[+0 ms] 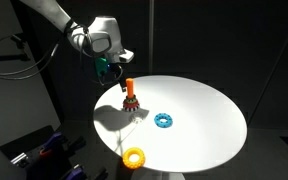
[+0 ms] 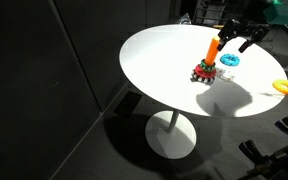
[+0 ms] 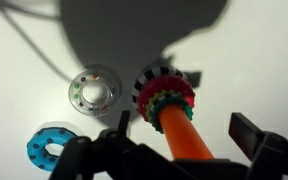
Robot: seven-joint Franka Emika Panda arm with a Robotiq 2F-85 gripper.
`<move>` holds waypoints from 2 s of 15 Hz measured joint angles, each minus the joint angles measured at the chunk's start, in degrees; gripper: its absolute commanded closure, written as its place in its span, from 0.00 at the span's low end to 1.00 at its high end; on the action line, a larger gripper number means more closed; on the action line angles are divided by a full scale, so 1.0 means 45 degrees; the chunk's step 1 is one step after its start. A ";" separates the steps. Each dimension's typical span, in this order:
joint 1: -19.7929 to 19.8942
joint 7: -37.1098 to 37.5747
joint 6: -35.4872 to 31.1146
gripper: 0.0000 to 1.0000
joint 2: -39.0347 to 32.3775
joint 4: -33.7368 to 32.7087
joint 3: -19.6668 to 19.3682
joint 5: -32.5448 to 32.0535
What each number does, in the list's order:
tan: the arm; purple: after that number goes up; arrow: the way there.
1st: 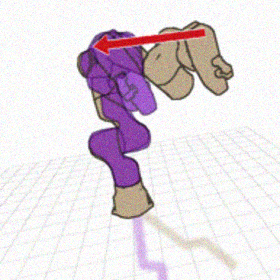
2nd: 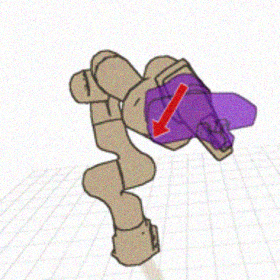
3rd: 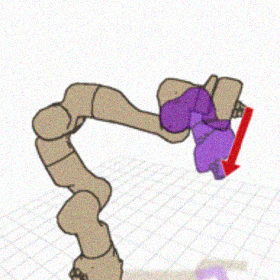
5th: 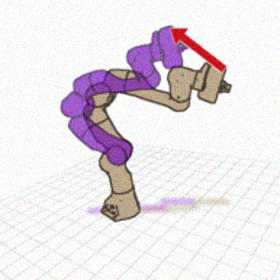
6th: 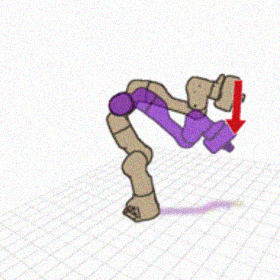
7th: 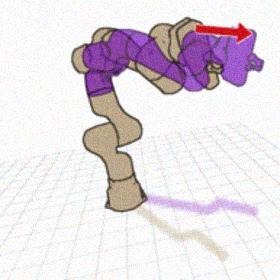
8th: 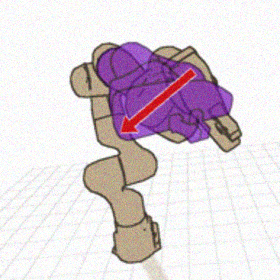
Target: Move the green toy to the table
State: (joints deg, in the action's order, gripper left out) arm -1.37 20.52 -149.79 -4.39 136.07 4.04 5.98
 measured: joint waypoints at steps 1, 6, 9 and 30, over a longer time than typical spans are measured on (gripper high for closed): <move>-0.0004 0.0001 -0.0282 0.00 -0.0283 -0.0042 -0.0067 -0.0149; -0.0195 0.0010 -0.1154 0.00 -0.1455 -0.0466 -0.0538 -0.1071; -0.0359 -0.0017 -0.1401 0.00 -0.1925 -0.0712 -0.0730 -0.1237; -0.0566 -0.1631 -0.2870 0.00 -0.3324 -0.1085 -0.0550 -0.1164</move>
State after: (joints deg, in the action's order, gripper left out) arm -3.91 13.18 -162.70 -19.35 131.19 1.56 0.74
